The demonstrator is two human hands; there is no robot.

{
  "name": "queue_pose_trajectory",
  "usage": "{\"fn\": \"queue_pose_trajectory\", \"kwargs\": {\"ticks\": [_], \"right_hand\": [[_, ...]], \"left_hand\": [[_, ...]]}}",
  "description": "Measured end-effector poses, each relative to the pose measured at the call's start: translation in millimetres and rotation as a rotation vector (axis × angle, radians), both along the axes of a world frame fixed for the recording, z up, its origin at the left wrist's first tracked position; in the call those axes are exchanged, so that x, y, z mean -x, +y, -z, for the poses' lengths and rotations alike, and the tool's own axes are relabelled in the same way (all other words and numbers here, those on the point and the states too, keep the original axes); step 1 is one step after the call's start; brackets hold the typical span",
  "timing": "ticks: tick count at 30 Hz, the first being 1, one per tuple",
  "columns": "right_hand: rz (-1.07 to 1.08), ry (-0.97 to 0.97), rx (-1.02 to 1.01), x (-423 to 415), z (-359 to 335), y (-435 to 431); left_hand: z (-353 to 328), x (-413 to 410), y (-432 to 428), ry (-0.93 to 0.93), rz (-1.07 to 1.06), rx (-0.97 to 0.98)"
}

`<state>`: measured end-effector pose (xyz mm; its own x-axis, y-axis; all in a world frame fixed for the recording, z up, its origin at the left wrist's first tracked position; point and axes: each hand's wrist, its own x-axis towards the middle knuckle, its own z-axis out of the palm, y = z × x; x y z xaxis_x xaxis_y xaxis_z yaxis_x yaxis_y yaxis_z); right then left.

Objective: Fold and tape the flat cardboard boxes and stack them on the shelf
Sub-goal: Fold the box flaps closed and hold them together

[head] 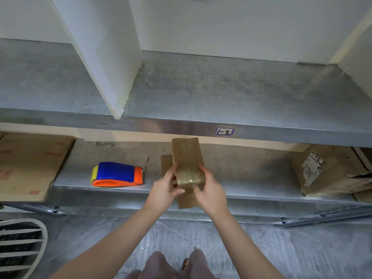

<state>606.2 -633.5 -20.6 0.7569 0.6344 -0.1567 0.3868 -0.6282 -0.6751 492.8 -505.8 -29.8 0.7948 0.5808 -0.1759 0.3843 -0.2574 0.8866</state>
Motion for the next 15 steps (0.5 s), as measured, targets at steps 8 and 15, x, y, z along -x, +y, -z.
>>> {"fn": "queue_pose_trajectory", "kwargs": {"ticks": [8,15], "right_hand": [[0.070,0.068,-0.112,-7,2,-7],[-0.041,0.138,-0.106,-54,-6,-37]], "left_hand": [[-17,-21,51,0.161,0.241,-0.259],[-24,-45,76,0.195,0.236,-0.186]]}}
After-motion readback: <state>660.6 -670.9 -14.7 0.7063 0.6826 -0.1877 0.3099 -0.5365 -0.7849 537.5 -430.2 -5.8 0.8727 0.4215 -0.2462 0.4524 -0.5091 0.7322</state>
